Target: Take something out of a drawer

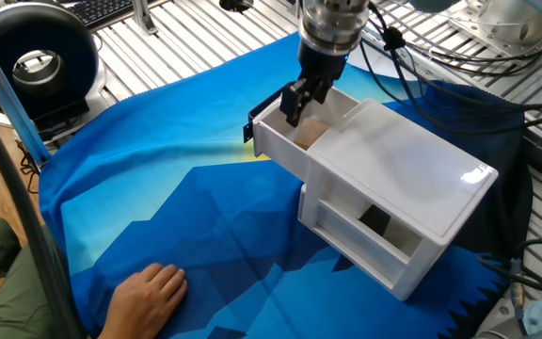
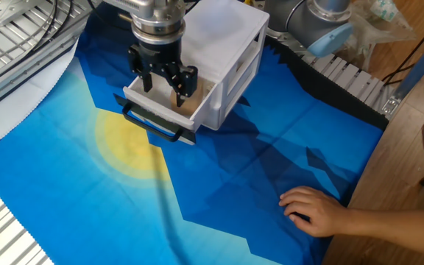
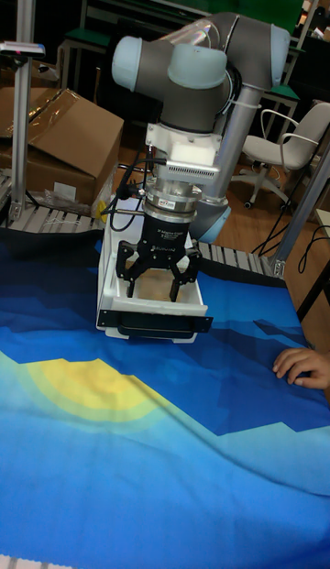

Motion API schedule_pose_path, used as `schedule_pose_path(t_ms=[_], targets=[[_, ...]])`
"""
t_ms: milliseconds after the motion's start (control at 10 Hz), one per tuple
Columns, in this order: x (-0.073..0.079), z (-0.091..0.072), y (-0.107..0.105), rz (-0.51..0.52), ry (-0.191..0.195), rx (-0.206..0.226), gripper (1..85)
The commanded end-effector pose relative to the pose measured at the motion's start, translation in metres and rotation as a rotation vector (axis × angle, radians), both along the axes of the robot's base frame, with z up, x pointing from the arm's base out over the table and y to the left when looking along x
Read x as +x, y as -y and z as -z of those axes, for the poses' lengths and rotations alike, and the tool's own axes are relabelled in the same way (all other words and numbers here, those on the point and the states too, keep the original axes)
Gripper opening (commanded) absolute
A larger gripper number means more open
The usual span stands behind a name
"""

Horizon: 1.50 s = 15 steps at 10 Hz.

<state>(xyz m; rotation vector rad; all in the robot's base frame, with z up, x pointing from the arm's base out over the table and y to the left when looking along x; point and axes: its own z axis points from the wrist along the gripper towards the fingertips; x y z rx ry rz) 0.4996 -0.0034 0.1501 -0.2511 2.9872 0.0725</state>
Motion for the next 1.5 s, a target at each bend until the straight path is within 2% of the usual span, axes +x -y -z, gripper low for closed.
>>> schedule_pose_path(t_ms=[0,200,400,500,600,700,900,1000,1200,1400], targets=[[0.004,0.01,-0.002,-0.031,0.023,0.018,75.3],[0.01,0.015,-0.001,-0.047,0.047,0.02,75.3],[0.012,0.017,0.0,-0.051,0.052,0.019,74.0],[0.013,0.019,-0.001,-0.051,0.057,0.02,70.7],[0.015,0.021,-0.002,-0.043,0.061,0.024,64.7],[0.017,0.02,-0.002,-0.029,0.063,0.027,55.0],[0.024,0.013,0.003,0.011,0.066,0.002,40.7],[0.024,0.009,0.006,0.019,0.058,-0.011,36.0],[0.02,0.004,0.011,0.024,0.046,-0.011,32.0],[0.022,0.002,0.002,0.073,0.054,-0.02,18.3]])
